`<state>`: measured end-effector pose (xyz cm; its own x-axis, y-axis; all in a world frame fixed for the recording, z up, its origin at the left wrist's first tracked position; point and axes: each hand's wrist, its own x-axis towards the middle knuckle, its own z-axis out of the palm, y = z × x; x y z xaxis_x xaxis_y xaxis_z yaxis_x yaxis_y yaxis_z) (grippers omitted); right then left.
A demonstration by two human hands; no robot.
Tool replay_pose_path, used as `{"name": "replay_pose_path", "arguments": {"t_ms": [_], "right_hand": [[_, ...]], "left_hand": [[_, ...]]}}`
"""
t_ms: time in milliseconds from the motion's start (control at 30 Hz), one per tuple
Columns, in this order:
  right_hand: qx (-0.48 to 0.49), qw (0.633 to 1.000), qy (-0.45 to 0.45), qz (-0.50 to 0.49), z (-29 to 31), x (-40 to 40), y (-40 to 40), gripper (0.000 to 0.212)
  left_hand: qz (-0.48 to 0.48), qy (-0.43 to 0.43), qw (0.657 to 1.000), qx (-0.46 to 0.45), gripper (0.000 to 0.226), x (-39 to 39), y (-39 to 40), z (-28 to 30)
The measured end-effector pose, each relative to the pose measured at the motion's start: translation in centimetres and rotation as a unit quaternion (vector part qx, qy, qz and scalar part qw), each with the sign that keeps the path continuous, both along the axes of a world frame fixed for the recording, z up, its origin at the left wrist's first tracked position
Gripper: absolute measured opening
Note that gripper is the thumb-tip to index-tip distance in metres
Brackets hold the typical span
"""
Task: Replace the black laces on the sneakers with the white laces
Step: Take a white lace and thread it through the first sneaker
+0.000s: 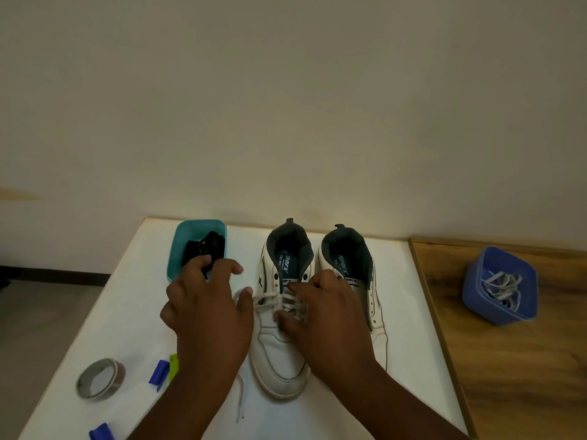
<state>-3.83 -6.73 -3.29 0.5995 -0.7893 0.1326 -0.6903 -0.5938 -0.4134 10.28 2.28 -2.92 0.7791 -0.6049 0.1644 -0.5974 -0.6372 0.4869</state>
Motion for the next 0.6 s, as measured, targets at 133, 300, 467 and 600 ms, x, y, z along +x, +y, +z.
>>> {"name": "replay_pose_path", "arguments": {"t_ms": [133, 300, 467, 600], "right_hand": [[0.019, 1.000, 0.011, 0.011, -0.1, 0.1, -0.2, 0.055], [0.027, 1.000, 0.005, 0.013, -0.5, 0.1, -0.7, 0.055], [0.058, 0.998, -0.006, 0.020, -0.9, 0.3, -0.8, 0.053], [0.089, 0.995, -0.007, 0.036, -0.3, 0.2, -0.8, 0.062]], "left_hand": [[-0.072, -0.014, 0.992, 0.103, 0.024, -0.9, 0.3, 0.1], [-0.090, -0.002, 0.985, 0.145, 0.027, -1.5, 0.9, 1.4], [-0.088, 0.095, 0.971, 0.199, 0.036, -2.2, 1.0, 4.6], [-0.130, 0.275, 0.951, 0.056, 0.038, -2.2, 1.7, 7.3]]}}
